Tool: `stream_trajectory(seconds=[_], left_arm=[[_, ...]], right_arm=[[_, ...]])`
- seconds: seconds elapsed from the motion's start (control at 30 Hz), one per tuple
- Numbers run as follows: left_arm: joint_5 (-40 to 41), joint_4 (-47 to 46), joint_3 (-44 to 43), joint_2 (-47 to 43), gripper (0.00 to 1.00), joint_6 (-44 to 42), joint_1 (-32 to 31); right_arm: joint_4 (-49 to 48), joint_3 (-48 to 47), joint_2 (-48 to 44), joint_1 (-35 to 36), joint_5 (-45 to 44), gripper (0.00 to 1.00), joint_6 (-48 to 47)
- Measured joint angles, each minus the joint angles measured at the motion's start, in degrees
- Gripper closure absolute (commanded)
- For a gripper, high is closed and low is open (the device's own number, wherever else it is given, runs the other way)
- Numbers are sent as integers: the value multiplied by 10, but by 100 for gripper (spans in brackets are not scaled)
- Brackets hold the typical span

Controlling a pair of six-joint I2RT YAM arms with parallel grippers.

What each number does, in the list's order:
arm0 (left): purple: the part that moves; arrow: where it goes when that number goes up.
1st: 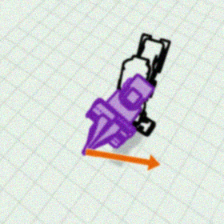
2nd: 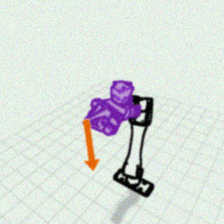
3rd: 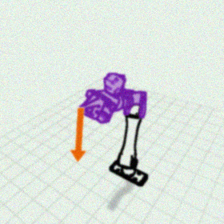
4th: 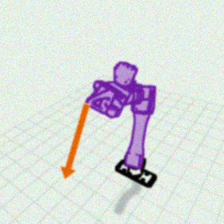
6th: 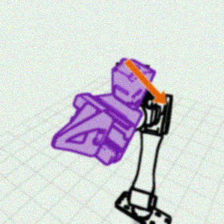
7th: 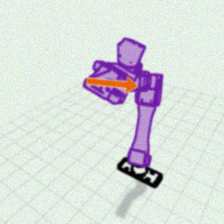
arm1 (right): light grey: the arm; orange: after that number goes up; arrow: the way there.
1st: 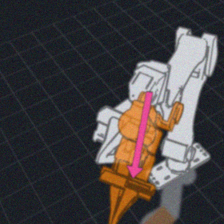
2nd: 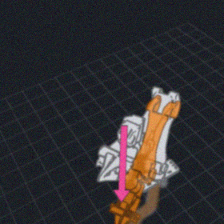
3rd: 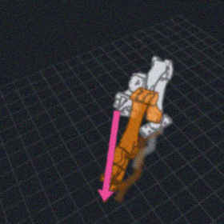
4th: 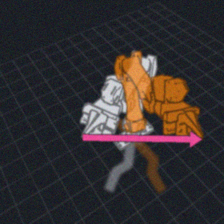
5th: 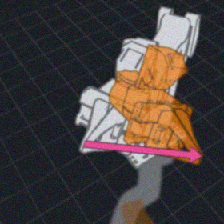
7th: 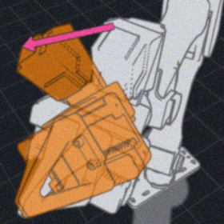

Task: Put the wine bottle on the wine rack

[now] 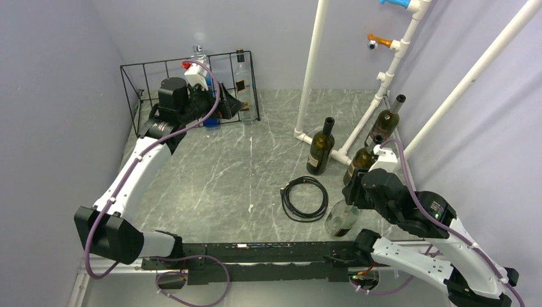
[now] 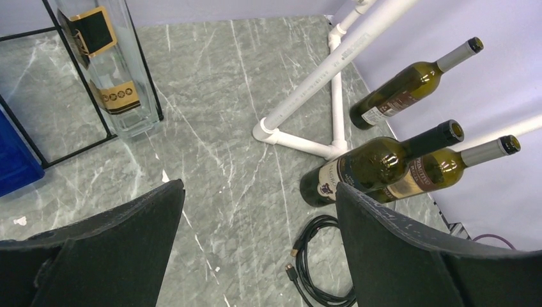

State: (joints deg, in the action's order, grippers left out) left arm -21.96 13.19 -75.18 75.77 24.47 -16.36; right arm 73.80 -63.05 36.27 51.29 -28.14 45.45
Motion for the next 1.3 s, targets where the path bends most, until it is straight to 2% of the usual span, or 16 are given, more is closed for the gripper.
stream_trajectory(seconds=[0.13, 0.2, 0.47, 0.77, 1.03, 1.13, 1.3], left_arm=[[-10, -9, 5, 0, 6, 0, -7], [-21, -17, 9, 2, 6, 2, -9], [-56, -39, 14, 10, 7, 4, -21], [-134, -146, 72, 9, 11, 24, -44], [-180, -219, 94, 2, 16, 30, -100], [-202, -231, 94, -1, 14, 2, -134], [-213, -216, 94, -23, 5, -76, -195]], right_arm=[[-2, 0, 1, 0, -9, 94, -3], [-2, 0, 1, 0, -16, 100, -5], [-3, -13, 33, 0, -25, 100, -30], [-7, -52, 87, 0, -11, 100, -35], [-12, -100, 122, 0, -6, 100, -42], [-22, -119, 128, 0, 6, 100, -50], [-56, -135, 132, 0, 36, 100, -61]])
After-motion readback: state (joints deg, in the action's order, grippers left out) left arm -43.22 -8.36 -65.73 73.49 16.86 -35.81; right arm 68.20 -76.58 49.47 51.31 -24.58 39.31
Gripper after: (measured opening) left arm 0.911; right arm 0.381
